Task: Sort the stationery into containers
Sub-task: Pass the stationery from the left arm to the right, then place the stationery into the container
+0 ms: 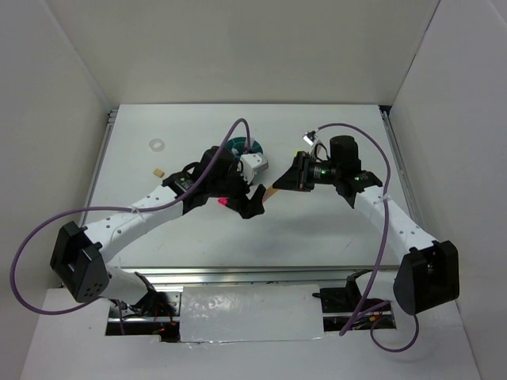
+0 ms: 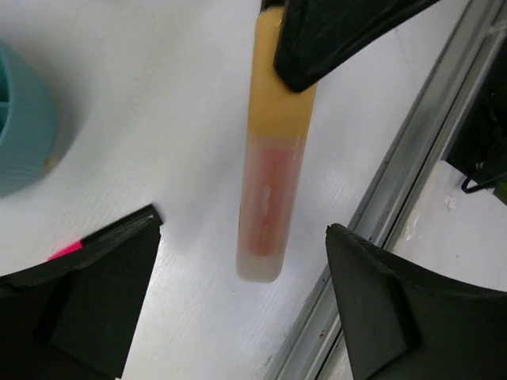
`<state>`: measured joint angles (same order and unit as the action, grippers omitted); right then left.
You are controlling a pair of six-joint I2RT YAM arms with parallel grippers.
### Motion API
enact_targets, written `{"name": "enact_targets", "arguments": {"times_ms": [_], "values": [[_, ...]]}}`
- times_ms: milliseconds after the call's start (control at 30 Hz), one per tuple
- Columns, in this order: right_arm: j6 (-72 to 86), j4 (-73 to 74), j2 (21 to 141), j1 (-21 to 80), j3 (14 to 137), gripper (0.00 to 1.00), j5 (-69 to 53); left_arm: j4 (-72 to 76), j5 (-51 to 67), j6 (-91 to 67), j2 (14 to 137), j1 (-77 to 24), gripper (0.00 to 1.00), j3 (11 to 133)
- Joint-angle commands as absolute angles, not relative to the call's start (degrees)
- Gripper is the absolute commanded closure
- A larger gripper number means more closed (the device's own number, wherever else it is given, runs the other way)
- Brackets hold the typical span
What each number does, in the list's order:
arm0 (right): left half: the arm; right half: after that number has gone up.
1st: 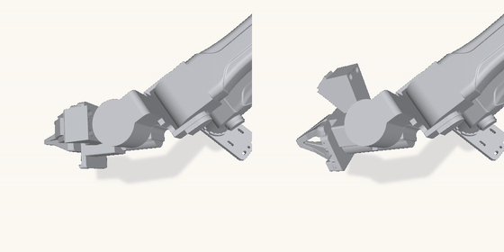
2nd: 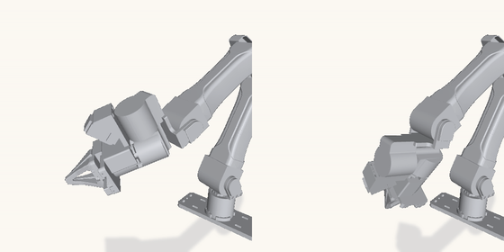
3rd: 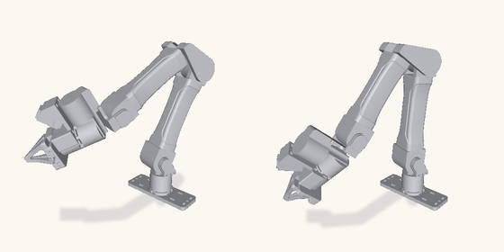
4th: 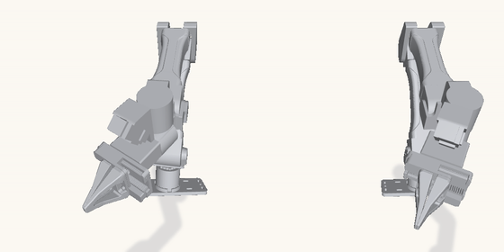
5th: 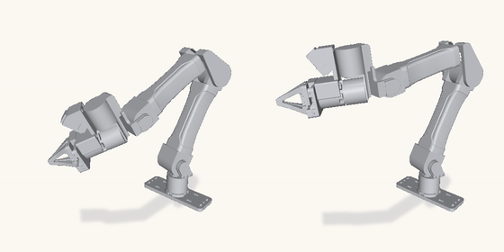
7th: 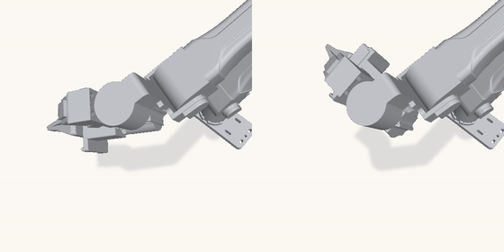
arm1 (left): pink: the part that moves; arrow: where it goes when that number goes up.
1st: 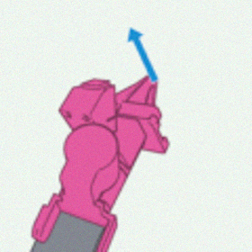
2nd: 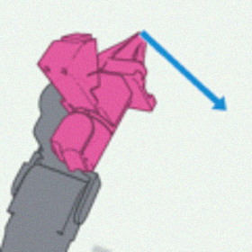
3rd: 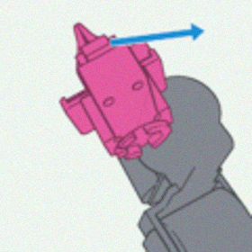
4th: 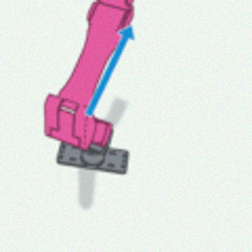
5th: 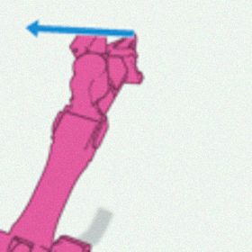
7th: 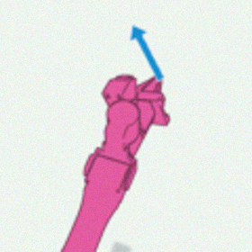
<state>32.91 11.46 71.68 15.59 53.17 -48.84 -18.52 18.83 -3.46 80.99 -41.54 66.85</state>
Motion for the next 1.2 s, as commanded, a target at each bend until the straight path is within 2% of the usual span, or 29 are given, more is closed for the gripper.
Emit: {"name": "enact_targets", "arguments": {"times_ms": [0, 67, 233, 367, 467, 733, 900, 1167], "values": [[30.16, 10.54, 72.86, 14.86, 60.72, 1.00, -48.00, -19.50, 11.97, -4.74, 77.35, -39.65, 0.01, 67.41], [24.72, 13.00, 74.17, 14.77, 66.76, 1.00, -46.07, -20.65, 13.00, -5.88, 76.21, -36.75, 0.01, 67.50], [7.25, 18.19, 76.81, 19.50, 79.16, 1.00, -32.62, -25.75, 21.15, -8.17, 70.15, -21.47, 0.01, 68.64], [-2.95, 17.93, 80.58, 25.56, 82.78, 1.00, -25.94, -27.33, 27.24, -8.61, 67.24, -7.86, 0.01, 69.43], [-10.79, 17.41, 84.19, 31.19, 84.29, 1.00, -19.88, -28.91, 30.93, -8.35, 66.88, -2.75, 0.01, 69.00], [-19.60, 15.03, 94.55, 37.70, 90.08, 1.00, -11.79, -28.30, 36.12, -8.62, 66.62, 2.37, 0.01, 65.21], [-22.67, 13.98, 98.78, 38.67, 92.63, 1.00, -6.16, -27.16, 35.25, -7.74, 65.92, 1.85, 0.01, 64.86], [-23.65, 13.44, 101.95, 38.76, 93.16, 1.00, -5.18, -25.58, 32.96, -6.33, 65.04, -1.13, 0.01, 63.20]]}}
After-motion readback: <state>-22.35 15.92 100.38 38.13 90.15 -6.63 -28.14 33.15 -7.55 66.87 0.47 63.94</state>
